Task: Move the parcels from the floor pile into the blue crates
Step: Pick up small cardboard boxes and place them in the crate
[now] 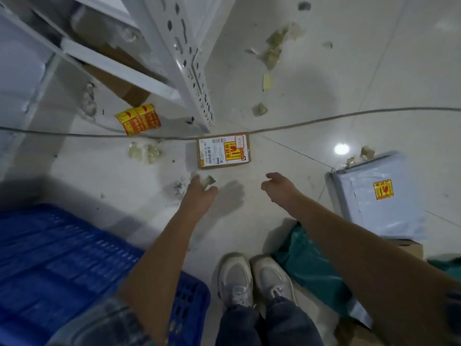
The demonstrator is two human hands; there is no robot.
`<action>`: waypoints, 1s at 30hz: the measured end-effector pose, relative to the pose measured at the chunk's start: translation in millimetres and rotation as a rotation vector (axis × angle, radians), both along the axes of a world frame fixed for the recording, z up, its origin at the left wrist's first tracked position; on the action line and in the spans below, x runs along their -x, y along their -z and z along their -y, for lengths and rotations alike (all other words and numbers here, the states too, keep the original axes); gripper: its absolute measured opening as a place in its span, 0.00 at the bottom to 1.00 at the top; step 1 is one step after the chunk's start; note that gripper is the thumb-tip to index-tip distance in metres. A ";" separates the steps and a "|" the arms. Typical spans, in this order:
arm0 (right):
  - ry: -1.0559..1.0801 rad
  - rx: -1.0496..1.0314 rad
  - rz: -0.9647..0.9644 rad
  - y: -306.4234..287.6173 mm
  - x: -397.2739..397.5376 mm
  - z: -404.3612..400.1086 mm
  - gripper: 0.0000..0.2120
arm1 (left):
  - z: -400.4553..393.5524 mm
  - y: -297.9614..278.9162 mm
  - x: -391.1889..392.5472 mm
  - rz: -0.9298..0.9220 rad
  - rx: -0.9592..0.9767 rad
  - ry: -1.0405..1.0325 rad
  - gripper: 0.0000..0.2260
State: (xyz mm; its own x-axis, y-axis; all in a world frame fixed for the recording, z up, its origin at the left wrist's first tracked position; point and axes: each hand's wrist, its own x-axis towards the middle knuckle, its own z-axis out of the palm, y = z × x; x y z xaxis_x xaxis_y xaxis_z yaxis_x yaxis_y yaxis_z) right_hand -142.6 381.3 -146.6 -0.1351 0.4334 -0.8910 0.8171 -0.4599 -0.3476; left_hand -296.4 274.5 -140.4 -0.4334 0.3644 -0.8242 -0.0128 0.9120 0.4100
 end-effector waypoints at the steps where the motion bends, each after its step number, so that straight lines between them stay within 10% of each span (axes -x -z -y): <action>1: 0.006 -0.012 -0.032 9.1 11.5 -7.5 0.24 | -13.2 12.2 6.7 -0.014 -0.024 -0.015 0.25; 13: 0.211 -0.004 -0.151 40.0 64.3 -15.9 0.19 | -13.6 58.2 19.9 0.124 -0.120 -0.517 0.28; 25: 0.440 0.207 -0.232 -74.7 -12.9 109.8 0.19 | 69.0 -73.3 -6.6 0.204 -0.335 -0.691 0.25; 30: 0.124 0.165 -0.269 -156.1 -13.9 121.9 0.20 | 115.2 -150.2 -11.5 0.195 -0.283 -0.738 0.37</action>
State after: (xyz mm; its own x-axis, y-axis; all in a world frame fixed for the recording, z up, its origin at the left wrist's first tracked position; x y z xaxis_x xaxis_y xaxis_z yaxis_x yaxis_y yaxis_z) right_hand -128.7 259.4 9.5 -0.3301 0.3143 -0.8901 0.6405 -0.6181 -0.4557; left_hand -284.8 159.3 9.9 -0.5011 0.2469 -0.8294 -0.6652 0.5032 0.5517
